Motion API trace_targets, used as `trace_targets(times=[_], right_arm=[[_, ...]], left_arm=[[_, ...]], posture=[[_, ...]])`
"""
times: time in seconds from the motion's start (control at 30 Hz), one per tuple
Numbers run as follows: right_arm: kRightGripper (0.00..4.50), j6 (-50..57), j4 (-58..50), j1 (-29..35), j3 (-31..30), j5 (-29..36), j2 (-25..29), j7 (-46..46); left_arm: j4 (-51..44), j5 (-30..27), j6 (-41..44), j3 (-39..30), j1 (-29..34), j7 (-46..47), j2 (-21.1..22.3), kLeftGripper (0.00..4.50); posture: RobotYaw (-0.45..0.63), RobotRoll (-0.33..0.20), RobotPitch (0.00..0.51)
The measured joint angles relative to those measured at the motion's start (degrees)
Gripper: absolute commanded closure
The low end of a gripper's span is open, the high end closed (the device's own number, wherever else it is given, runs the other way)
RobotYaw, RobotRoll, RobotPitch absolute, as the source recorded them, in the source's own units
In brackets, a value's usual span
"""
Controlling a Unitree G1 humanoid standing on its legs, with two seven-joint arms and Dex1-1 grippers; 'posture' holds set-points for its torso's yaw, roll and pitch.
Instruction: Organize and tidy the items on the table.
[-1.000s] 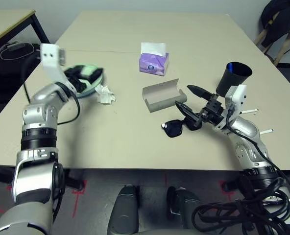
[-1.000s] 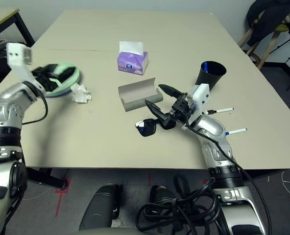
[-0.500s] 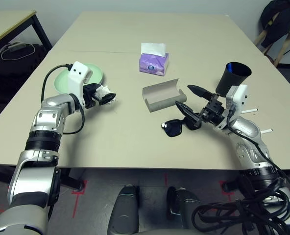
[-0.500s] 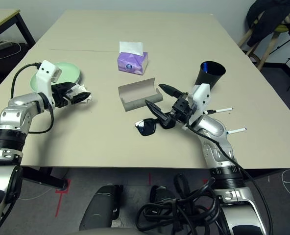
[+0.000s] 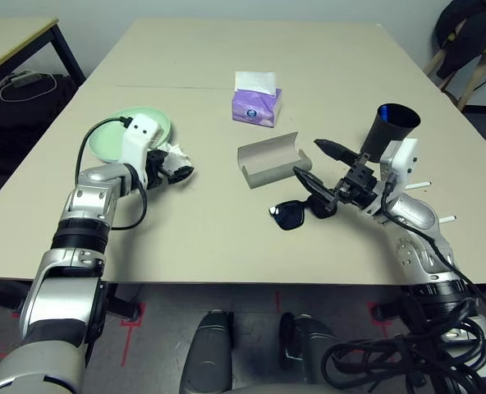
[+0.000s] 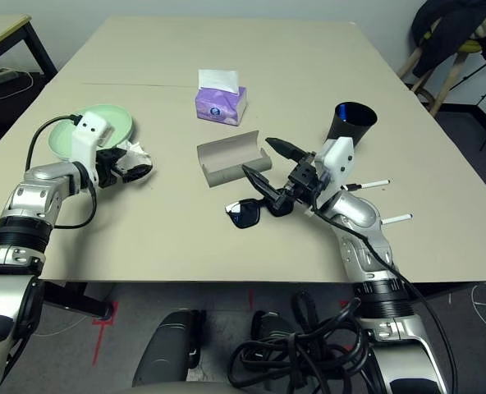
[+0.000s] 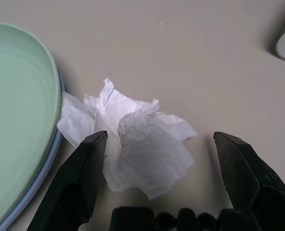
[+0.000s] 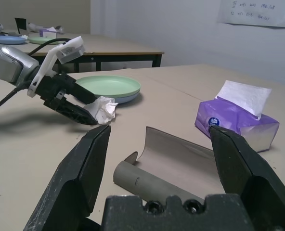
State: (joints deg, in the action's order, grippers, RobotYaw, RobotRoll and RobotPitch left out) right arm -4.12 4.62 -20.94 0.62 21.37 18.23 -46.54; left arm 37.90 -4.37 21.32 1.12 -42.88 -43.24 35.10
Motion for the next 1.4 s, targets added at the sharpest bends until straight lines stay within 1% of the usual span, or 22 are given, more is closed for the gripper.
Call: trace_targets(times=[0.07,0.37,0.6,0.7,0.8,0.9,1.0,1.1,1.17,1.23,1.27,1.4], right_arm=[[0.0,0.0,0.0,0.0,0.0,0.0,0.0,0.0],[0.0,0.0,0.0,0.0,0.0,0.0,0.0,0.0],[0.0,-0.4,0.1,0.0,0.0,0.0,0.0,-0.2],[0.0,-0.5,0.3,0.0,0.0,0.0,0.0,-0.4],[0.0,-0.6,0.3,0.0,0.0,0.0,-0.1,-0.6],[0.0,-0.6,0.4,0.1,0.0,0.0,-0.2,-0.6],[0.0,-0.6,0.5,0.1,0.0,0.0,-0.2,-0.6],[0.0,-0.6,0.6,0.1,0.0,0.0,-0.2,-0.6],[0.0,-0.6,0.7,0.1,0.0,0.0,-0.2,-0.6],[0.0,-0.7,1.0,0.1,0.0,0.0,-0.2,-0.6],[0.0,-0.7,1.1,0.1,0.0,0.0,-0.3,-0.6],[0.0,-0.9,1.3,0.0,0.1,0.0,-0.6,0.0]], left_arm=[[1.0,0.3,0.4,0.0,0.0,0.7,0.0,0.94],[1.4,0.8,1.4,-0.3,-0.8,1.9,0.0,4.47],[1.0,0.1,2.6,-1.6,-1.1,2.3,-0.2,4.47],[-1.3,-1.3,4.6,-3.4,-1.5,2.3,-0.6,4.47],[-6.3,-6.3,10.9,-7.2,-2.3,2.1,-2.3,4.47],[-10.5,-10.1,16.2,-9.3,-3.0,2.0,-3.1,4.47],[-10.9,-13.6,18.5,-13.2,-5.5,4.5,-5.3,4.47],[-9.7,-15.2,16.9,-16.8,-9.2,8.1,-6.4,4.47],[-7.5,-15.6,13.7,-19.0,-12.3,11.1,-6.7,4.47],[-5.4,-15.6,10.8,-20.1,-14.0,13.2,-6.7,4.47],[-3.9,-15.1,9.0,-20.3,-14.6,14.6,-6.6,4.47],[6.4,-10.0,0.4,-19.8,-16.6,23.4,-5.1,4.47]], posture=[[0.13,0.0,0.094],[0.14,0.0,0.091],[0.14,0.0,0.091],[0.14,0.0,0.092],[0.14,0.0,0.092],[0.14,0.0,0.091],[0.14,0.0,0.091],[0.14,0.0,0.091],[0.14,0.0,0.091],[0.14,0.0,0.09],[0.14,0.0,0.09],[0.14,0.0,0.091]])
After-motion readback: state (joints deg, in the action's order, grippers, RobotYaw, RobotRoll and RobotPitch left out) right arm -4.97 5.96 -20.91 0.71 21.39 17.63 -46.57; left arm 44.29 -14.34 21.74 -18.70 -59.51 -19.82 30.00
